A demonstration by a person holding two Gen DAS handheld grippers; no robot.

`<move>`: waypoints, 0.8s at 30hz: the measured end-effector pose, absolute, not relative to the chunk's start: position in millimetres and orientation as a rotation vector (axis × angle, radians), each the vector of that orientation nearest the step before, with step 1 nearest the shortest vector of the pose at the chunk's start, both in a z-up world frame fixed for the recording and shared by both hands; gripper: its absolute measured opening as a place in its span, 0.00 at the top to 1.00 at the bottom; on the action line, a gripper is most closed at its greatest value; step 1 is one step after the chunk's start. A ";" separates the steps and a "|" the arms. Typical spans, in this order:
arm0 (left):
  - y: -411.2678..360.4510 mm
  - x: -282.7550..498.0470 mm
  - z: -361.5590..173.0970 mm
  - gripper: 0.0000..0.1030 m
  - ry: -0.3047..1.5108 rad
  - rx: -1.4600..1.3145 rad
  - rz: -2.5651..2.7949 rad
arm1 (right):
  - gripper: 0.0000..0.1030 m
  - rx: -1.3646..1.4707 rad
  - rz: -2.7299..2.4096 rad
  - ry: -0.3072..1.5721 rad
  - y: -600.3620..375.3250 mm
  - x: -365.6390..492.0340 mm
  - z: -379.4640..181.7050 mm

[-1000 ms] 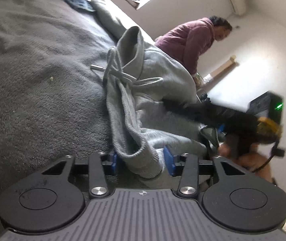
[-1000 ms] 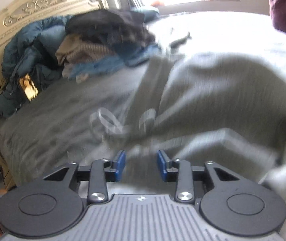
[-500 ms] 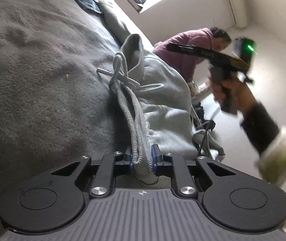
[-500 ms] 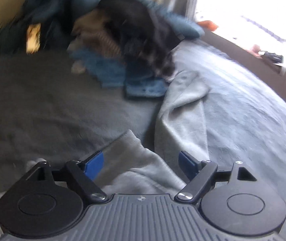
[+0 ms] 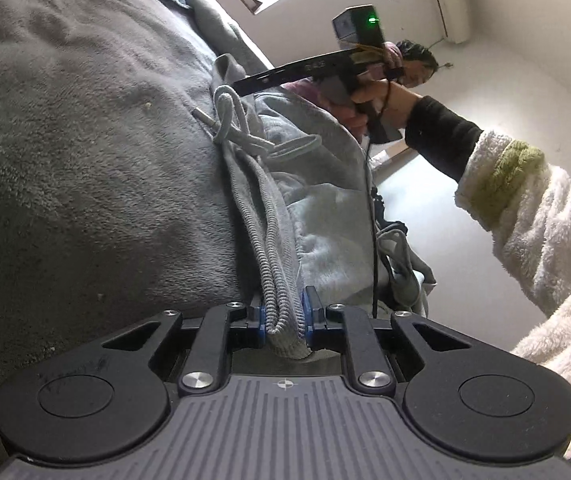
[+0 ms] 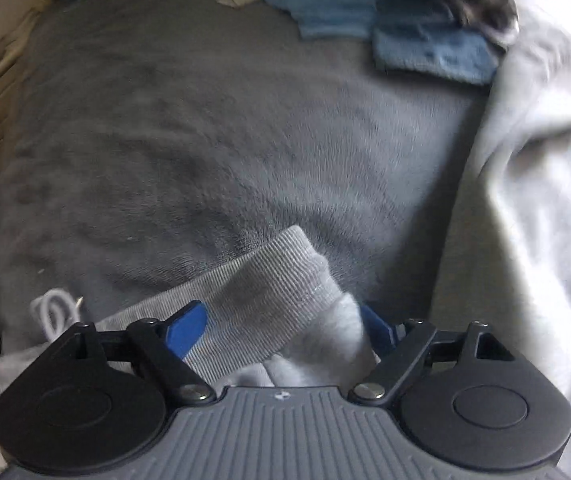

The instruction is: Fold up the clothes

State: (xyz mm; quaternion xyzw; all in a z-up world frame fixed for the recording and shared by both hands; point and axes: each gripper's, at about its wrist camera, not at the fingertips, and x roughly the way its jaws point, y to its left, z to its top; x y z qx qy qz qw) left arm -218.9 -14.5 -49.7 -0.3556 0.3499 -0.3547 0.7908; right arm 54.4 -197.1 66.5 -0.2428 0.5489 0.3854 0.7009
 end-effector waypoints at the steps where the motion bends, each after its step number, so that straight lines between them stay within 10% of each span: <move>1: -14.4 -218.5 -50.0 0.85 0.751 -0.765 -0.762 | 0.10 -0.545 0.841 1.214 -194.8 49.8 62.3; 5: -11.2 -220.3 -52.1 0.85 0.747 -0.778 -0.754 | 0.19 -0.583 0.763 1.141 -185.4 25.7 66.7; 13: -13.1 -224.8 -47.3 0.85 0.709 -0.784 -0.703 | 0.74 -0.647 0.531 0.974 -173.4 -17.9 88.2; 24: -6.9 -227.6 -12.1 0.85 0.513 -0.861 -0.665 | 0.79 -0.590 0.358 0.565 -165.0 -89.9 159.5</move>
